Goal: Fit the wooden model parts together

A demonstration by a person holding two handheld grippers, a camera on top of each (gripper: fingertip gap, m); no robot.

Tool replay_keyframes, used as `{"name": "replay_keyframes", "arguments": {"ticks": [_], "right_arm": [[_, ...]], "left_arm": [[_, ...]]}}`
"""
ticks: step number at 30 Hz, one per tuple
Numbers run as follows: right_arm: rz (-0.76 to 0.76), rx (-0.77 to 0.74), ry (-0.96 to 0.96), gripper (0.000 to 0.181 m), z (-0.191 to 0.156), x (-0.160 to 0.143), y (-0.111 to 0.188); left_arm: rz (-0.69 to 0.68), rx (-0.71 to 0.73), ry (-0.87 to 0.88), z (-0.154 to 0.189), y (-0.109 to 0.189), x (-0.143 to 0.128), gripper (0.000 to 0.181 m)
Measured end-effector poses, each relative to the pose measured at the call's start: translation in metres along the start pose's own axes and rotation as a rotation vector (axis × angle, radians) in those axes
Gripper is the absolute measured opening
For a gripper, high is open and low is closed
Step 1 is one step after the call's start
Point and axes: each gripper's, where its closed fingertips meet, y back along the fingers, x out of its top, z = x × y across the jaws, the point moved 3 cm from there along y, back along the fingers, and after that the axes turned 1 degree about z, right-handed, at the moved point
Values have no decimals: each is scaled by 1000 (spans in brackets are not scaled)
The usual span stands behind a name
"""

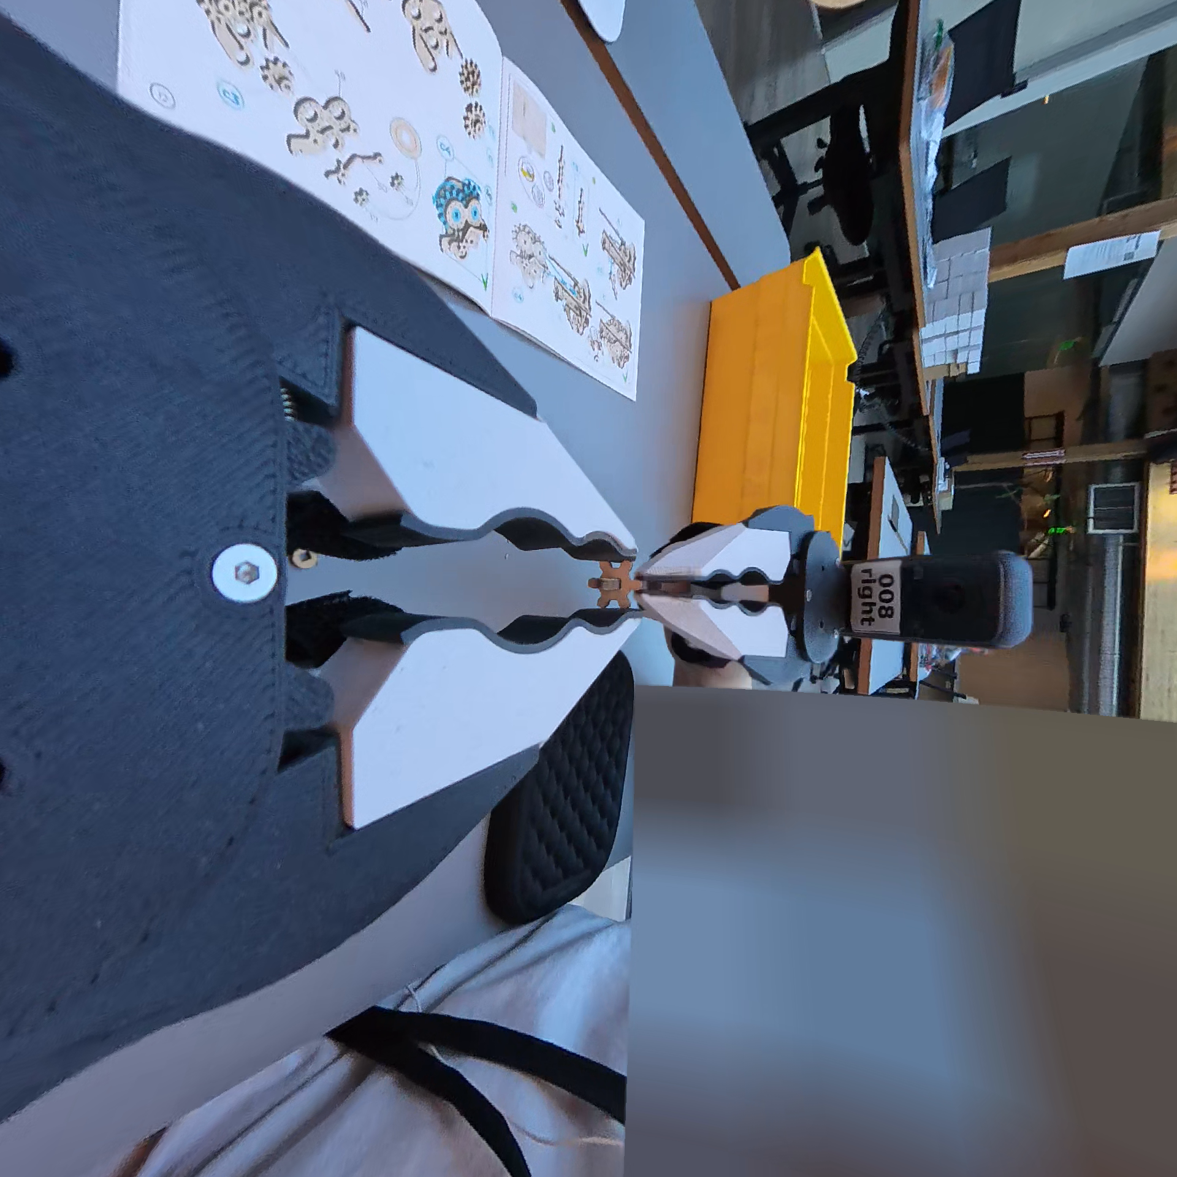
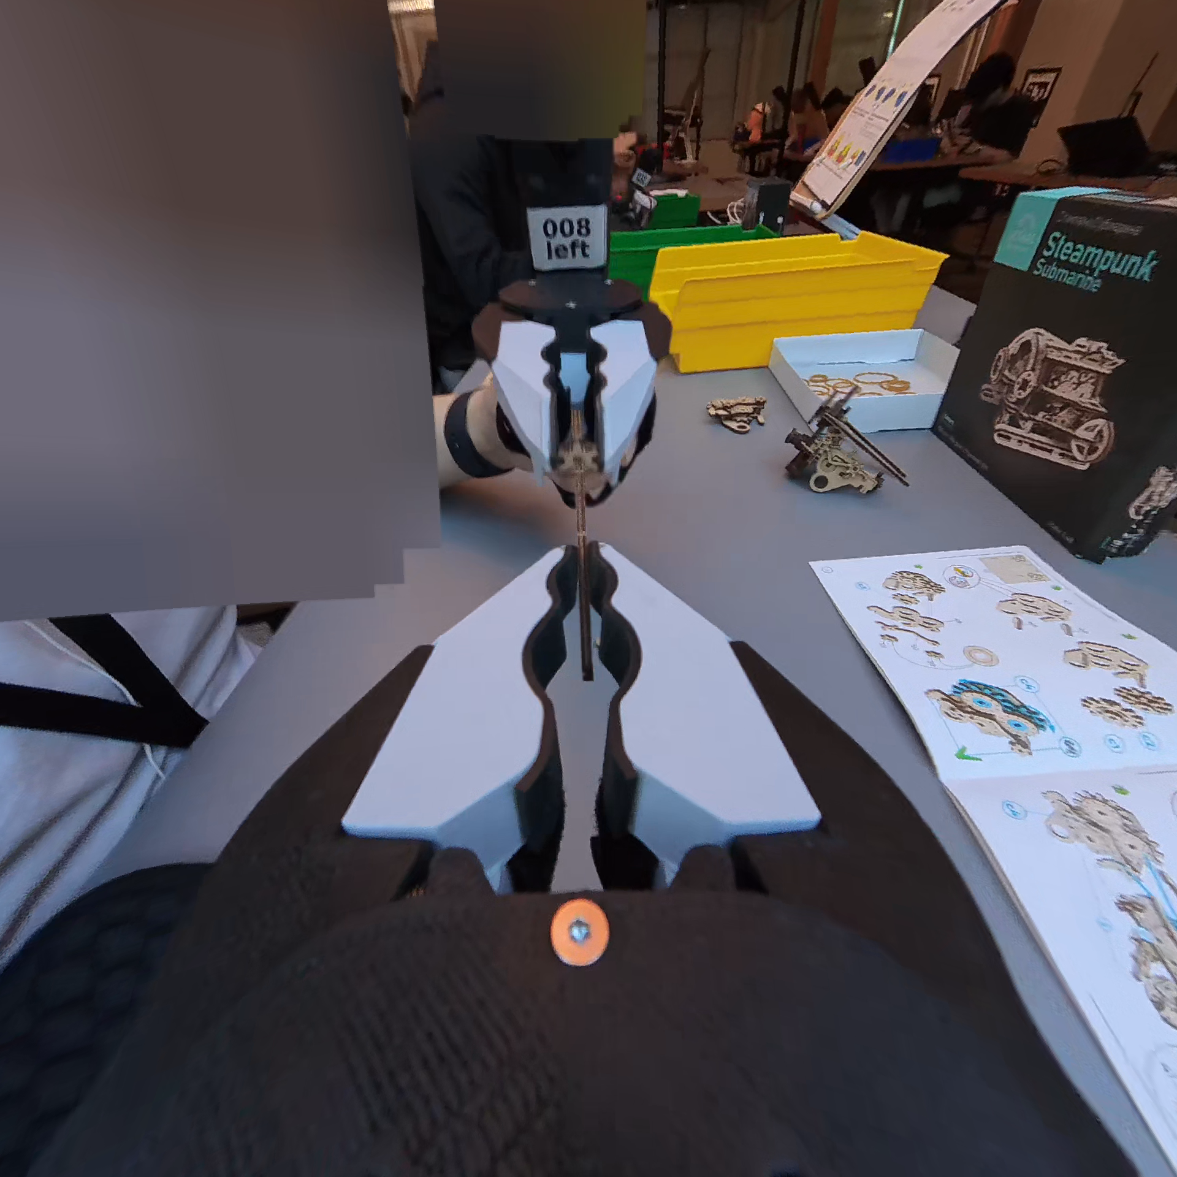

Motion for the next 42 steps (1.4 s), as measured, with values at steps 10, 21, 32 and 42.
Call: {"name": "replay_keyframes", "arguments": {"ticks": [10, 21, 32, 42], "right_arm": [[-107, -55, 8, 1, 22, -15, 25], [-441, -126, 83, 1, 37, -84, 6], [-500, -59, 134, 1, 30, -100, -4], [-216, -8, 191, 16, 28, -67, 3]], "left_arm": [[-53, 128, 20, -36, 39, -9, 12], [-611, 94, -21, -32, 26, -99, 13], [-610, 175, 18, -47, 48, -92, 43], [-444, 322, 42, -74, 57, -73, 41]]}}
